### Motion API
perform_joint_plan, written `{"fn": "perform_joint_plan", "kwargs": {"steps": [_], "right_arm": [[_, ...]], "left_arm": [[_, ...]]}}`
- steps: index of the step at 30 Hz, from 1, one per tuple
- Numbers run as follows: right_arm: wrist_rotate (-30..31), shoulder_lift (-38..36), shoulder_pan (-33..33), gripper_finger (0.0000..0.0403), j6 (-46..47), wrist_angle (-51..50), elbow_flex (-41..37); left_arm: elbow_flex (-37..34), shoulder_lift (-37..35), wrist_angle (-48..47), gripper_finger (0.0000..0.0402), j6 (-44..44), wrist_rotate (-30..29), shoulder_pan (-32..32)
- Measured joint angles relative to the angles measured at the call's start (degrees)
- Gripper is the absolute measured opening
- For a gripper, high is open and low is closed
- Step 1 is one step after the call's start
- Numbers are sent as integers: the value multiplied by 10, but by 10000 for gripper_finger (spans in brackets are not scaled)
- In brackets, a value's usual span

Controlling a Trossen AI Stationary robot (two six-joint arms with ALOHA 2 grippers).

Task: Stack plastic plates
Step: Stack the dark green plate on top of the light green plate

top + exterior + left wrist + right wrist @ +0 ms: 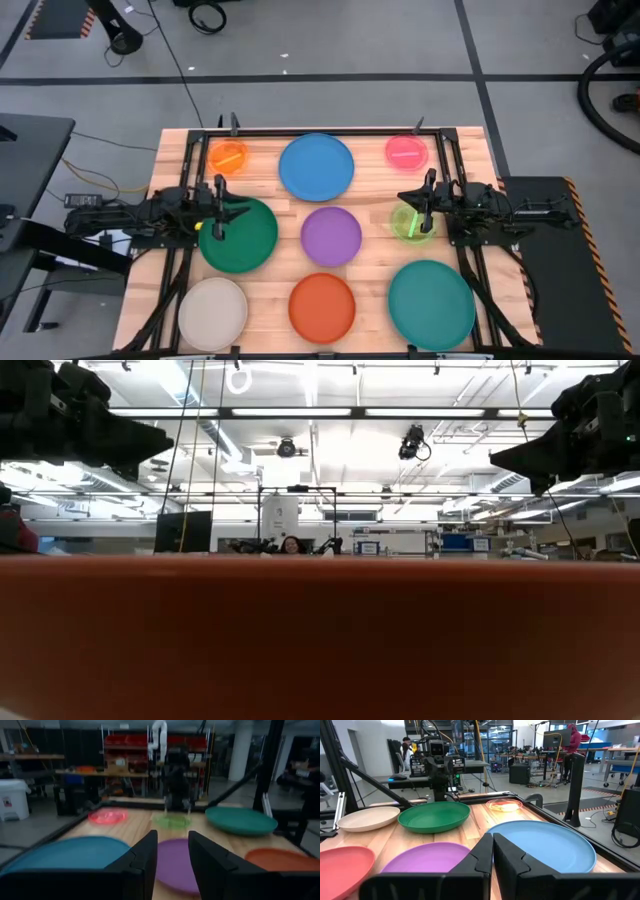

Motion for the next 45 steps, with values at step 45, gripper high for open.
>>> {"fn": "perform_joint_plan", "kwargs": {"steps": [45], "right_arm": [[0,0,0,23,0,5,0]], "left_arm": [[349,611,-17,117,-325,-263,-439]]}}
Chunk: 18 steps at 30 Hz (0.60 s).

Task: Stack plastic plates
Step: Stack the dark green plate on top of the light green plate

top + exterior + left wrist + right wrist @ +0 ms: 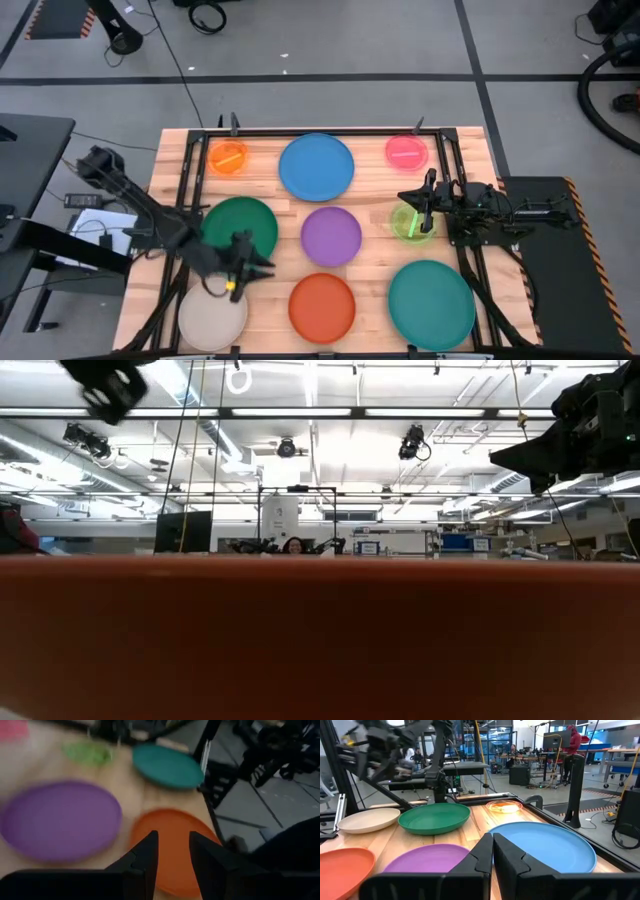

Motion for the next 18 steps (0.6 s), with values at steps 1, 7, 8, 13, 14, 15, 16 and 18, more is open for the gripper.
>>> {"fn": "perform_joint_plan", "kwargs": {"steps": [1,7,8,13,14,15,16,18], "right_arm": [[0,0,0,23,0,0,0],[0,0,0,23,0,0,0],[0,0,0,23,0,0,0],[0,0,0,23,0,0,0],[0,0,0,23,0,0,0],[0,0,0,23,0,0,0],[0,0,0,23,0,0,0],[0,0,0,23,0,0,0]], "left_arm": [[18,18,-19,117,-35,-5,-15],[153,118,-58,116,-191,8,-97],[182,133,-70,116,-204,20,-108],[319,191,-239,116,-321,48,-160],[341,201,-281,116,-353,51,-168],[358,210,-322,116,-385,54,-177],[371,217,-363,116,-417,55,-186],[384,230,-426,116,-480,57,-198]]}}
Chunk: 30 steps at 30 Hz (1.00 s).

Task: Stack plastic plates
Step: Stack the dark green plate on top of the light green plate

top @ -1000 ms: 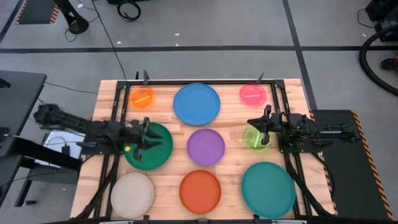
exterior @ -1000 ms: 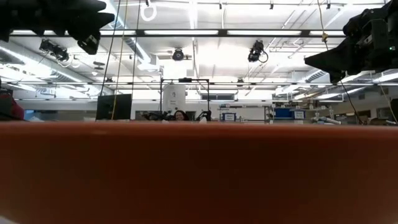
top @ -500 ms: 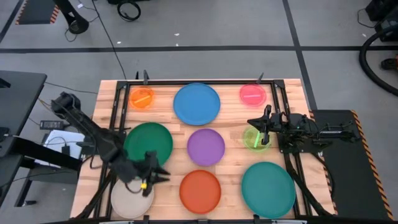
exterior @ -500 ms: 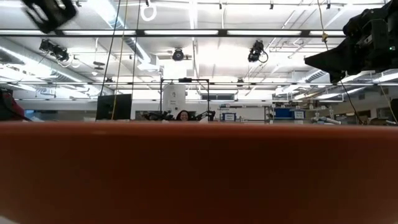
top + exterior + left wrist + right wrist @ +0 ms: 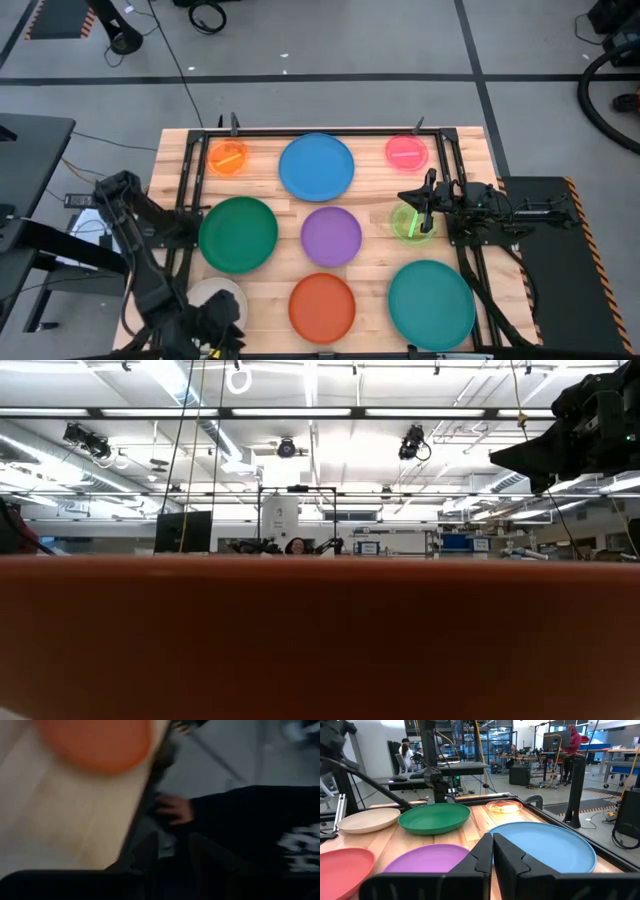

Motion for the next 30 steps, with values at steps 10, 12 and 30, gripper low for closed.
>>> {"fn": "perform_joint_plan", "kwargs": {"steps": [10,12,30], "right_arm": [[0,0,0,23,0,0,0],[0,0,0,23,0,0,0],[0,0,0,23,0,0,0]], "left_arm": [[0,72,-207,157,-170,65,-12],[-1,84,-211,179,-170,72,-3],[-53,88,-231,214,210,81,280]]}}
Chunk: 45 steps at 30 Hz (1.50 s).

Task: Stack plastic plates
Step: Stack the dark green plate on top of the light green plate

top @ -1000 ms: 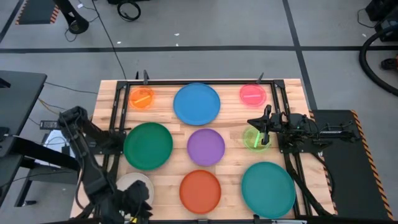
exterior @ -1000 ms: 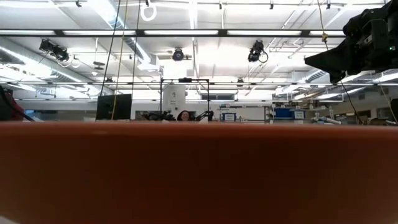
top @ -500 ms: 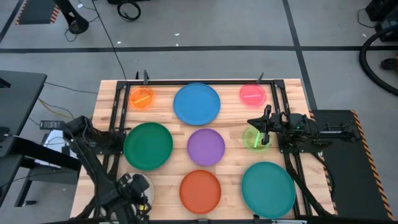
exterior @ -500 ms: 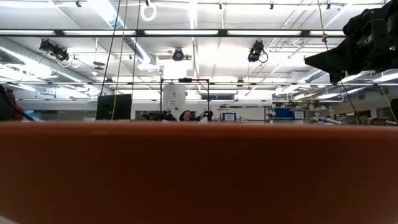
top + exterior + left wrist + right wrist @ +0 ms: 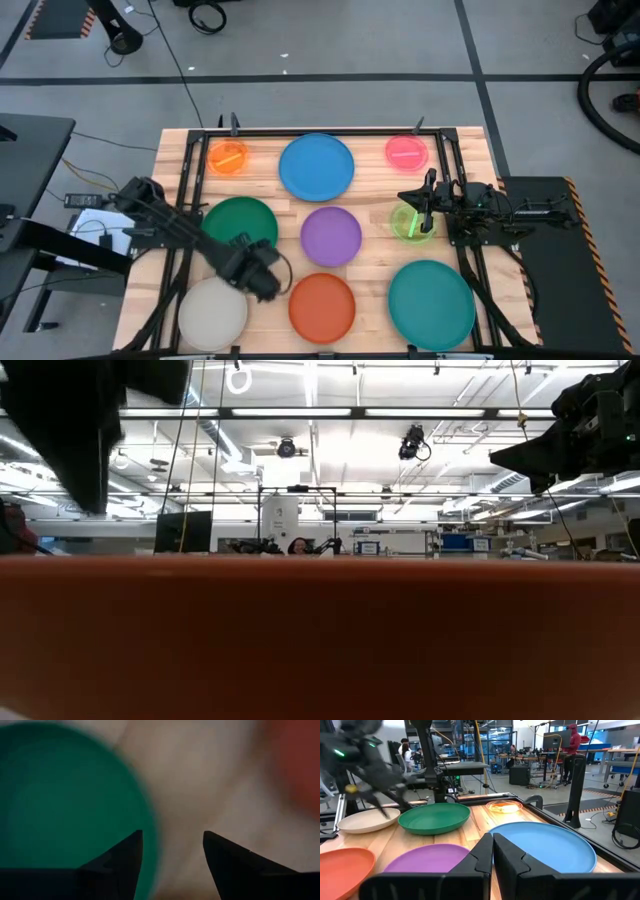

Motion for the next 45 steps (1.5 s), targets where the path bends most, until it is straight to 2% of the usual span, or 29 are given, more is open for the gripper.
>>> {"fn": "perform_joint_plan", "kwargs": {"steps": [4,10,21,26,35,41,45], "right_arm": [[0,0,0,23,0,0,0],[0,0,0,23,0,0,0],[0,0,0,23,0,0,0],[0,0,0,23,0,0,0],[0,0,0,23,0,0,0],[0,0,0,23,0,0,0],[0,0,0,23,0,0,0]], "left_arm": [[-40,-2,45,213,-3,30,28],[-41,5,66,213,10,35,30],[-41,64,67,206,28,35,32],[-41,65,69,160,46,48,31],[-41,65,64,21,68,55,38],[-37,65,63,16,55,51,45],[-2,65,18,14,45,62,42]]}}
